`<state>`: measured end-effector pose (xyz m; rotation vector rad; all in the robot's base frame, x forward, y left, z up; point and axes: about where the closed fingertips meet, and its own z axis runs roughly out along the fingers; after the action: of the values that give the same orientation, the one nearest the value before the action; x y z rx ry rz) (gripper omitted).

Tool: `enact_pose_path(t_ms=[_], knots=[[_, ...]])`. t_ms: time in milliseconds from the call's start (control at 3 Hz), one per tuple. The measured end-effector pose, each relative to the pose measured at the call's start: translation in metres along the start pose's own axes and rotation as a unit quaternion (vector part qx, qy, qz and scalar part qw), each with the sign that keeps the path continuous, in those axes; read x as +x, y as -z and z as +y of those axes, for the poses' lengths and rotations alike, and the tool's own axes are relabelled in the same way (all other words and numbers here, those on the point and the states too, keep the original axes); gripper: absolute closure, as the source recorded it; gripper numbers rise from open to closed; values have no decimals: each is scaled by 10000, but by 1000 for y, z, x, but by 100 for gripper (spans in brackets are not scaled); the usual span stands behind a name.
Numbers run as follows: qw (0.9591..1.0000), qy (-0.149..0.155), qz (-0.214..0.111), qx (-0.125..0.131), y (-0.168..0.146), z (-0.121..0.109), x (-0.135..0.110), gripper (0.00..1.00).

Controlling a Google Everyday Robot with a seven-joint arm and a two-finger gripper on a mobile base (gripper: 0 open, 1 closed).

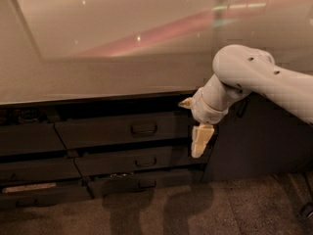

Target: Open top drawer

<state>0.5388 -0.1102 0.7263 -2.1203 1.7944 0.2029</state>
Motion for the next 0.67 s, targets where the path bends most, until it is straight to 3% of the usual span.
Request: enact_pose_path(t_ms=[333, 667], knots=[[9997, -141, -32, -197, -20, -1, 14, 0], [9997, -141, -32, -197, -20, -1, 14, 0]])
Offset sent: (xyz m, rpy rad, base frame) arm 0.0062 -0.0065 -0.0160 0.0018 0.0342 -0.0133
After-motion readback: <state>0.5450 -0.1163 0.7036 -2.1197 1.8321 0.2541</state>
